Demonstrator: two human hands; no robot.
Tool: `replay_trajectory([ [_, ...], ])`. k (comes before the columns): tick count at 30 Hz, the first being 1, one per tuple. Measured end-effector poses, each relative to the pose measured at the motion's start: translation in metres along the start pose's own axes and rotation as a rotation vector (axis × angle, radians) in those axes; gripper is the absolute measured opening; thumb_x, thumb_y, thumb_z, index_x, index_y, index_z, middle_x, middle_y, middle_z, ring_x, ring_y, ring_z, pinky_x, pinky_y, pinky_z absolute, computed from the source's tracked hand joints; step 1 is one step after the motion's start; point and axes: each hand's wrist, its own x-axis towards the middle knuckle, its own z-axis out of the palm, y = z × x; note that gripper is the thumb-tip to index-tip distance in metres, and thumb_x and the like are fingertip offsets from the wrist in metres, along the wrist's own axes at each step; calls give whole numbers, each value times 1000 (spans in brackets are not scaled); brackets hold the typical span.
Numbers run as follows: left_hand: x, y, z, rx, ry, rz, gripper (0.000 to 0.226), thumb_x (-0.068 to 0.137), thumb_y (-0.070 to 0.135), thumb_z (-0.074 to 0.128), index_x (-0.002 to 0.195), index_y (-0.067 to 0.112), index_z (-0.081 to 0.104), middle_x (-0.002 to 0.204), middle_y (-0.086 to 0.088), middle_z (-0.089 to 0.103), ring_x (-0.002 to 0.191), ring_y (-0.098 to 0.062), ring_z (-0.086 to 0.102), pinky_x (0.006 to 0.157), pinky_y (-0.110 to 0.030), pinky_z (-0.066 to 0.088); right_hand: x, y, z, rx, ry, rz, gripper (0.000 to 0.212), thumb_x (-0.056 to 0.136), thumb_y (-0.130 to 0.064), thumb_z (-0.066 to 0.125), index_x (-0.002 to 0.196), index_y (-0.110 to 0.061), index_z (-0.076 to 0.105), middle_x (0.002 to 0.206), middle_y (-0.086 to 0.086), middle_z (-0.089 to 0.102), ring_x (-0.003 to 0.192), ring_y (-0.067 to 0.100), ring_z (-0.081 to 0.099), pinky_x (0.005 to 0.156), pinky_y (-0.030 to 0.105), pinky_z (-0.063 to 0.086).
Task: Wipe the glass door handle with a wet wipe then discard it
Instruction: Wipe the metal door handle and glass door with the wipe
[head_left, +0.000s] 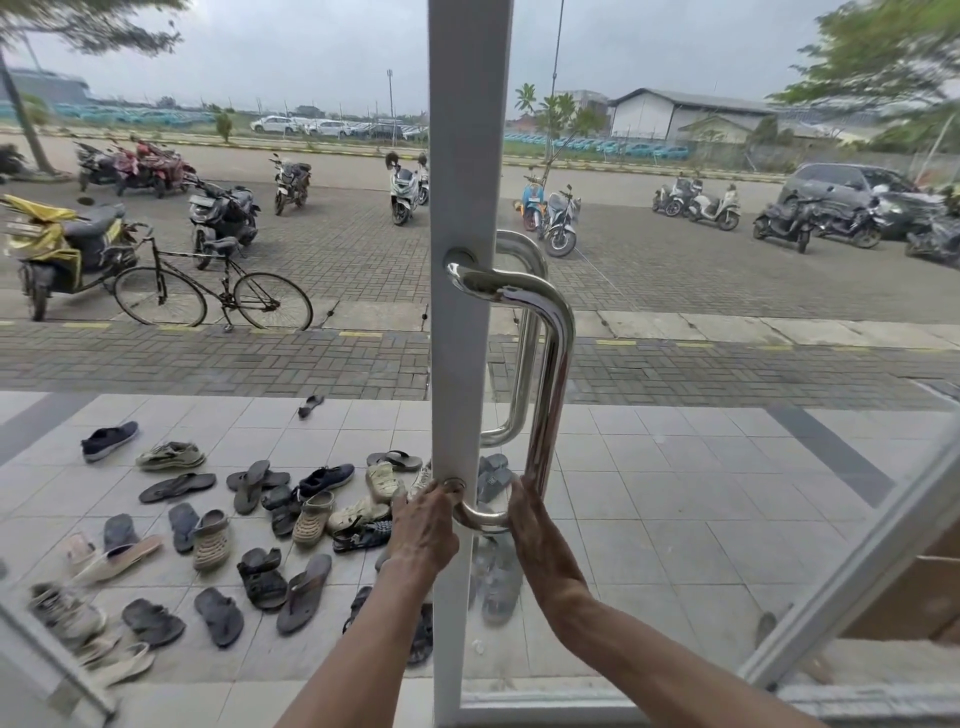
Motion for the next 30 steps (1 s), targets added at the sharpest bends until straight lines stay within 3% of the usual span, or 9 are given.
replay_trajectory([
  [3, 2, 1, -2, 25, -37, -26, 64, 85, -5, 54, 137, 32, 59, 149, 13, 51, 139, -15, 46, 121, -49, 28, 18, 14, -3, -85, -81, 14, 101, 98, -57, 35, 136, 27, -5, 144, 52, -4, 139, 63, -3, 109, 71, -9],
  [6, 1, 2, 0, 55, -39, -44, 59, 85, -4, 54, 131, 32, 62, 140, 10, 58, 131, -17, 53, 120, -51, 27, 27, 6, -12, -57, -110, -55, 76, 101, -46, 38, 150, 7, 16, 154, 34, 19, 141, 57, 7, 107, 69, -12],
  [8, 2, 2, 1, 52, -36, -66, 57, 84, -4, 54, 127, 32, 64, 132, 8, 62, 126, -17, 56, 121, -51, 25, 20, -8, -14, -11, -119, -98, 58, 101, -31, 44, 146, 3, 32, 142, 25, 41, 139, 44, 28, 112, 63, -10],
  [10, 3, 4, 0, 44, -37, -83, 55, 85, -4, 54, 126, 32, 64, 128, 8, 62, 125, -17, 57, 122, -52, 21, 7, -17, -15, 50, -126, -58, 56, 97, -24, 48, 143, 6, 35, 132, 22, 45, 133, 38, 37, 113, 60, -5],
  [14, 3, 10, -5, 37, -74, -96, 52, 87, -3, 52, 127, 28, 61, 128, 7, 63, 128, -16, 55, 124, -54, 16, -15, -4, 0, 10, 8, -19, 80, 98, -44, 42, 155, 0, 8, 160, 21, 13, 149, 38, 7, 117, 55, -4],
  [16, -1, 16, -6, 41, -83, -102, 47, 87, -3, 51, 125, 25, 60, 128, 5, 63, 129, -17, 55, 124, -56, 14, -18, 18, 9, -70, 76, -9, 94, 97, -55, 38, 152, 1, -14, 159, 28, -17, 148, 39, -14, 117, 55, -7],
  [18, -5, 21, -7, 36, -87, -108, 45, 88, -2, 51, 125, 23, 58, 128, 5, 63, 131, -17, 54, 125, -57, 11, -9, 51, 11, -53, 132, 48, 102, 95, -57, 42, 148, 3, -22, 153, 30, -29, 146, 38, -22, 120, 52, -5],
  [24, -12, 30, -6, 35, -69, -102, 42, 89, -2, 50, 121, 23, 61, 133, 10, 60, 134, -14, 52, 124, -59, 12, 31, 116, -3, 160, 232, 229, 82, 94, -30, 39, 155, -2, -7, 159, 21, -23, 148, 33, -23, 122, 54, 2],
  [30, -14, 30, -5, 41, -67, -106, 44, 90, -3, 48, 122, 26, 59, 135, 11, 59, 138, -14, 48, 124, -60, 10, -18, 28, 15, 211, 97, 28, 99, 94, -55, 45, 153, -4, -16, 158, 24, -26, 146, 37, -24, 120, 53, -2],
])
